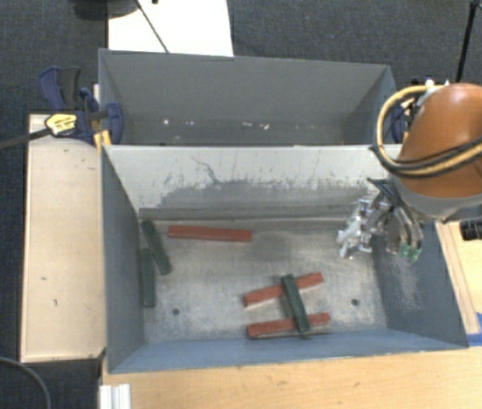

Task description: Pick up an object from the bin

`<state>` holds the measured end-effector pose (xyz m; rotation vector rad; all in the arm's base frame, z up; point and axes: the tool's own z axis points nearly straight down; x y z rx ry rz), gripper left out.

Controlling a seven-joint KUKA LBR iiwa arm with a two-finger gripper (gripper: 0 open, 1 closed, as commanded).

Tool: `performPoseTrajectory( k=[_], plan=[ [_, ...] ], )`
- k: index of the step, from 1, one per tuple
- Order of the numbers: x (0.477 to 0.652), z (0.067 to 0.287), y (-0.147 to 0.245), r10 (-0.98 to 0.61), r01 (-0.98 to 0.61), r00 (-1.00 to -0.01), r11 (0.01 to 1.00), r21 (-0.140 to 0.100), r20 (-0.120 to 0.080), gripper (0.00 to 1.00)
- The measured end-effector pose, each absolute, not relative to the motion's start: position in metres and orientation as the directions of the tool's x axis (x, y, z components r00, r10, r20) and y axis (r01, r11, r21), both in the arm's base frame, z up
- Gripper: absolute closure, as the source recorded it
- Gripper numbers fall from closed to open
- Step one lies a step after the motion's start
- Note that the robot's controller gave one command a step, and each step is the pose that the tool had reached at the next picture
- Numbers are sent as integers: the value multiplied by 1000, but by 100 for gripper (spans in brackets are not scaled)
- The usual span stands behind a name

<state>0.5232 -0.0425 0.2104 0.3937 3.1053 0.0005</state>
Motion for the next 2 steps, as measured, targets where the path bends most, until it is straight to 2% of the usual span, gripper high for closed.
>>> performPoseTrajectory(
  k=[1,2],
  plan=[
    [521,163,-41,262,262,-965,965,0,0,100],
    [540,116,-38,291,291,-957,957,0,-2,0]
  ],
)
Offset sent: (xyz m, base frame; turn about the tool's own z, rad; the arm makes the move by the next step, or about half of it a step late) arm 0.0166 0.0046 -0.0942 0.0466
